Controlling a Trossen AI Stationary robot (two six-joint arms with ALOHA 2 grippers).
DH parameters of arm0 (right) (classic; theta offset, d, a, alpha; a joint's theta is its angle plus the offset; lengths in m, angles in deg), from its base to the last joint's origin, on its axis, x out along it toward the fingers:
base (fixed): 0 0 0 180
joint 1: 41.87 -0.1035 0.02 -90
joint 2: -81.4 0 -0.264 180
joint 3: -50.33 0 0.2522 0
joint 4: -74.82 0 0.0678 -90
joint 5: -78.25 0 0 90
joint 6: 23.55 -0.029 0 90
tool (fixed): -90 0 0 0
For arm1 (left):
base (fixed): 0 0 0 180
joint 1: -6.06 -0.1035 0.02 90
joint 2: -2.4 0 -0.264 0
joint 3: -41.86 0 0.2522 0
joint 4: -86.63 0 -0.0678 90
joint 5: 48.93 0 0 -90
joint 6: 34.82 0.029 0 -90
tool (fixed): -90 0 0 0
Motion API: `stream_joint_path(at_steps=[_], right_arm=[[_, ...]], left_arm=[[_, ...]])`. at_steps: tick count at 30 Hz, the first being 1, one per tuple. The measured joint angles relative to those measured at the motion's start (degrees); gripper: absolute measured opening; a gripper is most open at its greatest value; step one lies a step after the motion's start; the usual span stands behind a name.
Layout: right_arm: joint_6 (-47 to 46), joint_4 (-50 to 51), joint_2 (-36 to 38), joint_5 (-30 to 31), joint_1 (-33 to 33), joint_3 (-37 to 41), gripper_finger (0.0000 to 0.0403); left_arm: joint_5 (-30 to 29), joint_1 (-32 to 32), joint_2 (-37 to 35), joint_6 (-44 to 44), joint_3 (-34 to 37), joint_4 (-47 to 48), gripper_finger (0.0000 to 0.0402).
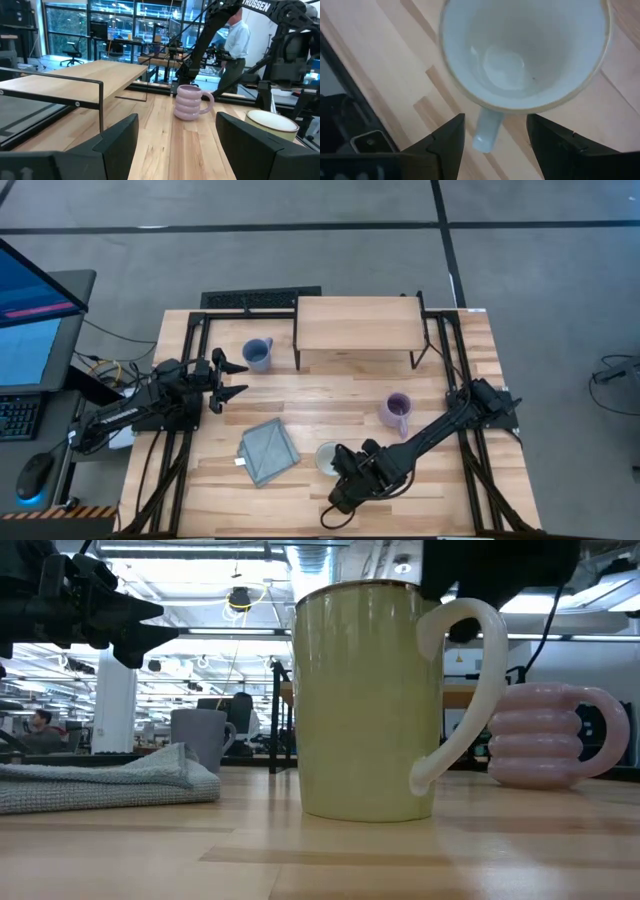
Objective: Stack small to large cups/mugs on shelf
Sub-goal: Put the green mug on the shelf
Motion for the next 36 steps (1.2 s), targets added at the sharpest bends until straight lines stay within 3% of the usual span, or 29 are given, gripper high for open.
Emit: stream_joint_path(at_steps=[36], right_arm=[[0.9, -1.0, -1.3, -1.4, 0.8, 0.1, 0.0235]], left_arm=[[0.0, 0.0, 0.0, 0.0, 0.0, 0.0, 0.0257]])
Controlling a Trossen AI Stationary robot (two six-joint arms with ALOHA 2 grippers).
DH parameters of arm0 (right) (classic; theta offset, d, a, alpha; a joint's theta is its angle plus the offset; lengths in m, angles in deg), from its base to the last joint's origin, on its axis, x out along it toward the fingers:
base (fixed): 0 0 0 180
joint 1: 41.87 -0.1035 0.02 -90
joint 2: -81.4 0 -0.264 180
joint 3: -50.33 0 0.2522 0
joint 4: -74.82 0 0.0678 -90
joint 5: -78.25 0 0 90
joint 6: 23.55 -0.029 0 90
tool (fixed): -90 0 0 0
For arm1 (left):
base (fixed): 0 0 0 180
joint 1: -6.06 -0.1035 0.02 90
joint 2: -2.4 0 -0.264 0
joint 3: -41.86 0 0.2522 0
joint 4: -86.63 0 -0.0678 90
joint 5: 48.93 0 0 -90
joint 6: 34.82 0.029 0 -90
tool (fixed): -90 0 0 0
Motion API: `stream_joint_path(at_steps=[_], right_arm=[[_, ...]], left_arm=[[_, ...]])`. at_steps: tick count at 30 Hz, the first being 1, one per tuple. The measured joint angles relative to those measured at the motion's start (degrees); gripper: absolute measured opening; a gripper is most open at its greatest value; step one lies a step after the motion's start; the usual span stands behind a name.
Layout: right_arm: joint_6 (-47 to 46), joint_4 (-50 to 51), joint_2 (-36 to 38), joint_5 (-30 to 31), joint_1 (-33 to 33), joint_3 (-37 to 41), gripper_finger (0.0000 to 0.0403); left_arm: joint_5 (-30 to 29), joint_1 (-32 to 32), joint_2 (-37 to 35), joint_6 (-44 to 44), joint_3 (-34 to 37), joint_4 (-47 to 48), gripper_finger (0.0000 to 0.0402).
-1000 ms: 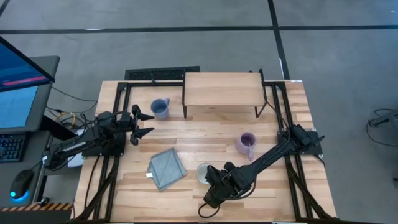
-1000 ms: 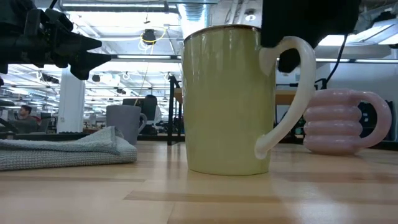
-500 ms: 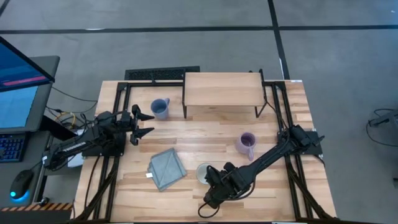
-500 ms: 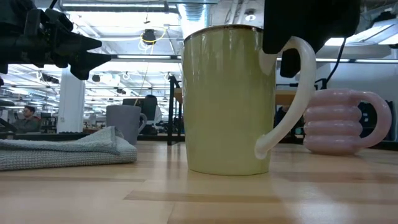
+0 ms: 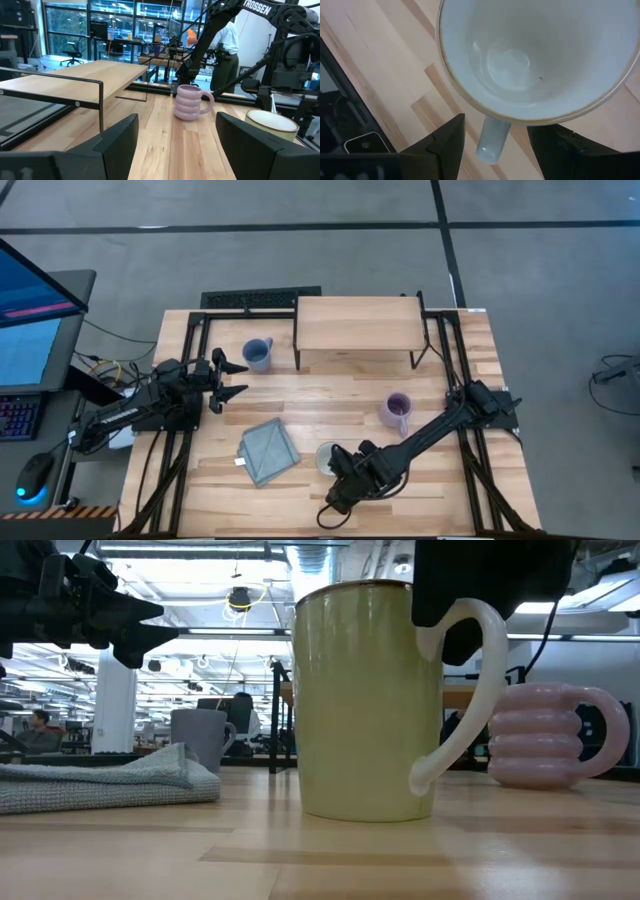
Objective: Stack small to large cups/mugs on shelf
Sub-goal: Put the green mug on the shelf
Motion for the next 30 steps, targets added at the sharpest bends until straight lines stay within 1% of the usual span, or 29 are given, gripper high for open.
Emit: stream_joint_path(at_steps=[12, 30], right_arm=[[0.0, -0.1, 0.0, -0.1, 0.3, 0.0, 0.0229], [-0.1, 2.5, 0.0, 0.0, 0.3, 0.0, 0.0126]], left_arm=[[0.0, 0.0, 0.0, 0.0, 0.0, 0.0, 0.0257], [0.0, 0.0, 0.0, 0.0, 0.0, 0.0, 0.0257]])
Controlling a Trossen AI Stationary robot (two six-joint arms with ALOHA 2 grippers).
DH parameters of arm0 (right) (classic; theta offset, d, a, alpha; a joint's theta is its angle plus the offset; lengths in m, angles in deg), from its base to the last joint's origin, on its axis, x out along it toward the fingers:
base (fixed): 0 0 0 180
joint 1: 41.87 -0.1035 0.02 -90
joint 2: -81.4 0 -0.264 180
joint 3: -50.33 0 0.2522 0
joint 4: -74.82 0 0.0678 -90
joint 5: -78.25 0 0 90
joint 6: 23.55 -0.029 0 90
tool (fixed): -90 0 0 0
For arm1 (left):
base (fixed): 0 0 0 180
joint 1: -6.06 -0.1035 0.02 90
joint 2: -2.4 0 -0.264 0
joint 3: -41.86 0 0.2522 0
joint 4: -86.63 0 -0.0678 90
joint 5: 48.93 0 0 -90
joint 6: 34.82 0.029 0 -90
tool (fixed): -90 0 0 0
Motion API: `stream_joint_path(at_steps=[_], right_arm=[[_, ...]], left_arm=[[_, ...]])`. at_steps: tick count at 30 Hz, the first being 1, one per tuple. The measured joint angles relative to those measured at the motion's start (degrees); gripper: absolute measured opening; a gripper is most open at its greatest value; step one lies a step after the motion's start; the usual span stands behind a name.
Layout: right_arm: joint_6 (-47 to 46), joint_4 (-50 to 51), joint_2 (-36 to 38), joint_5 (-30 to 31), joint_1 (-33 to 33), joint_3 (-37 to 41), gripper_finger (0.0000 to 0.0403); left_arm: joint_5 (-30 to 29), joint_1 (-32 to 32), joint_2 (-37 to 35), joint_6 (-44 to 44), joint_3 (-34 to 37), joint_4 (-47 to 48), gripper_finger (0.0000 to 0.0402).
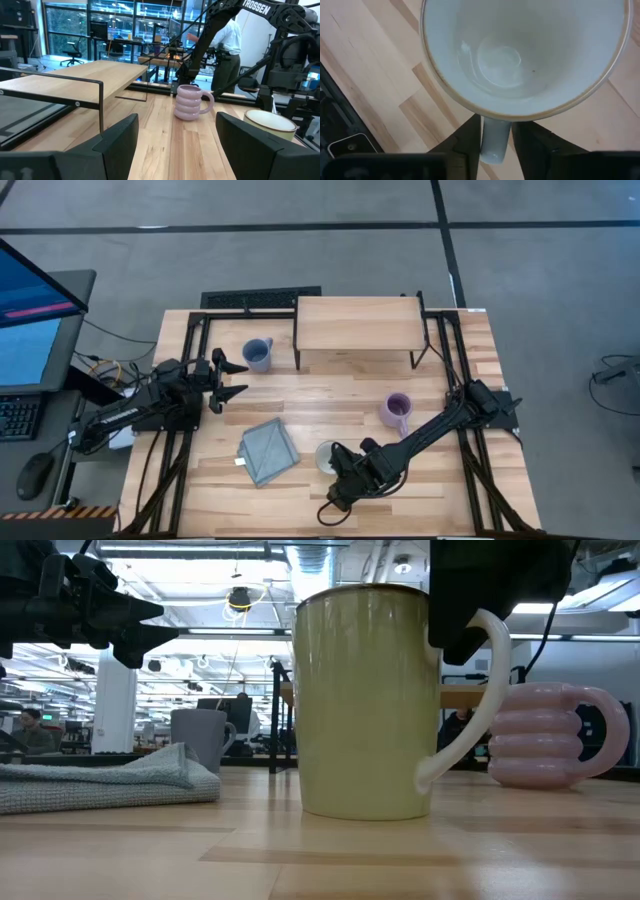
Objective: Stack small to large cups/mugs on shelf
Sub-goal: Put the green mug on the shelf
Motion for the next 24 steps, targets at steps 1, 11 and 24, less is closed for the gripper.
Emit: stream_joint_path(at_steps=[1, 11, 24], right_arm=[[0.0, 0.1, 0.0, 0.0, 0.0, 0.0, 0.0122], [0.0, 0.1, 0.0, 0.2, 0.0, 0.2, 0.0107], [-0.4, 0.2, 0.0, 0.2, 0.0, 2.3, 0.0106]], left_arm=[[0.0, 0.0, 0.0, 0.0, 0.0, 0.0, 0.0257], [0.0, 0.0, 0.0, 0.0, 0.0, 0.0, 0.0257], [0.0, 0.0, 0.0, 0.0, 0.0, 0.0, 0.0257]])
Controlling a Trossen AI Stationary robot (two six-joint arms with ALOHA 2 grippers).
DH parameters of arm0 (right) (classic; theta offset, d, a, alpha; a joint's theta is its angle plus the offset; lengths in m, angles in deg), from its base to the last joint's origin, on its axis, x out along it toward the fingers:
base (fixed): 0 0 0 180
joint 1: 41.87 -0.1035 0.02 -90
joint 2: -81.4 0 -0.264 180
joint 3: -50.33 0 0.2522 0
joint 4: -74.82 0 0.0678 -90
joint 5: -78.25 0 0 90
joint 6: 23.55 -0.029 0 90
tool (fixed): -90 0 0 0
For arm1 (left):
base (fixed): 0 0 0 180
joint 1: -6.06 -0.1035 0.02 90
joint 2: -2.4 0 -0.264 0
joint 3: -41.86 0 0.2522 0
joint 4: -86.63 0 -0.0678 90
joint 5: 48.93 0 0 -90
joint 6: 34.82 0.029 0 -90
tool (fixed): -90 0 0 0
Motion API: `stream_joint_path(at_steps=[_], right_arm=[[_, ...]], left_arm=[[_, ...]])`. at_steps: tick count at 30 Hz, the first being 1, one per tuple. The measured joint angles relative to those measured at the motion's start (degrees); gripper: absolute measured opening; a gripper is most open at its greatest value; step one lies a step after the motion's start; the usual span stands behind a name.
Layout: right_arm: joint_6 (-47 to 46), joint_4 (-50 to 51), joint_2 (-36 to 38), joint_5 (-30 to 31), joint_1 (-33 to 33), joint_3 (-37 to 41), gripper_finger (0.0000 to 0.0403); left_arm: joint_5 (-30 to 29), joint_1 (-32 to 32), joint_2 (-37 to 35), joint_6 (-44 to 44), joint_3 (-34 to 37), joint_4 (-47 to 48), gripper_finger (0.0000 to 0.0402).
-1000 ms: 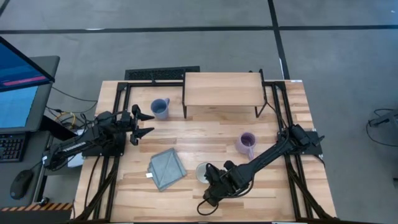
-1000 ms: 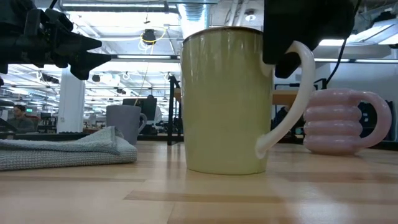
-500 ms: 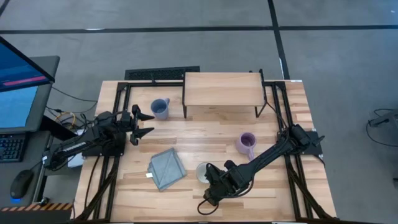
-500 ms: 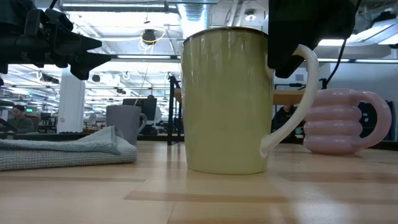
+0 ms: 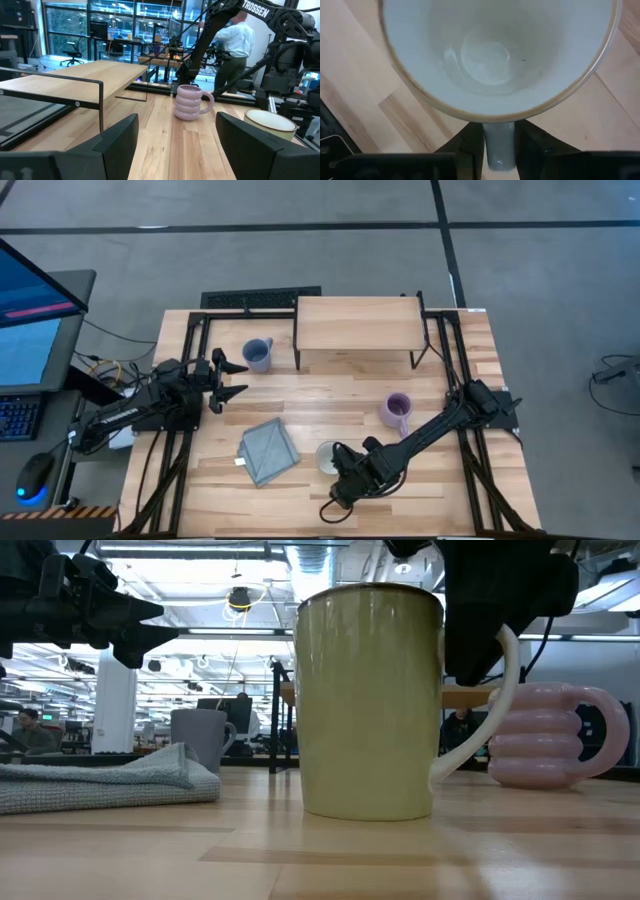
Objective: Stack small to large cups/mugs on shelf
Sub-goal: Put the green mug on the shelf
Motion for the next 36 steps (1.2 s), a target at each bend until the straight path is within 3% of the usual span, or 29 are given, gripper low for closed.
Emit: stream_joint_path(at_steps=[8, 36], right_arm=[[0.2, 0.0, 0.0, 0.0, 0.0, 0.0, 0.0065], [1.6, -0.1, 0.0, 0.3, 0.0, 0.0, 0.0065]], left_arm=[[0.0, 0.0, 0.0, 0.0, 0.0, 0.0, 0.0257], [0.0, 0.0, 0.0, 0.9, 0.0, 0.0, 0.0257]])
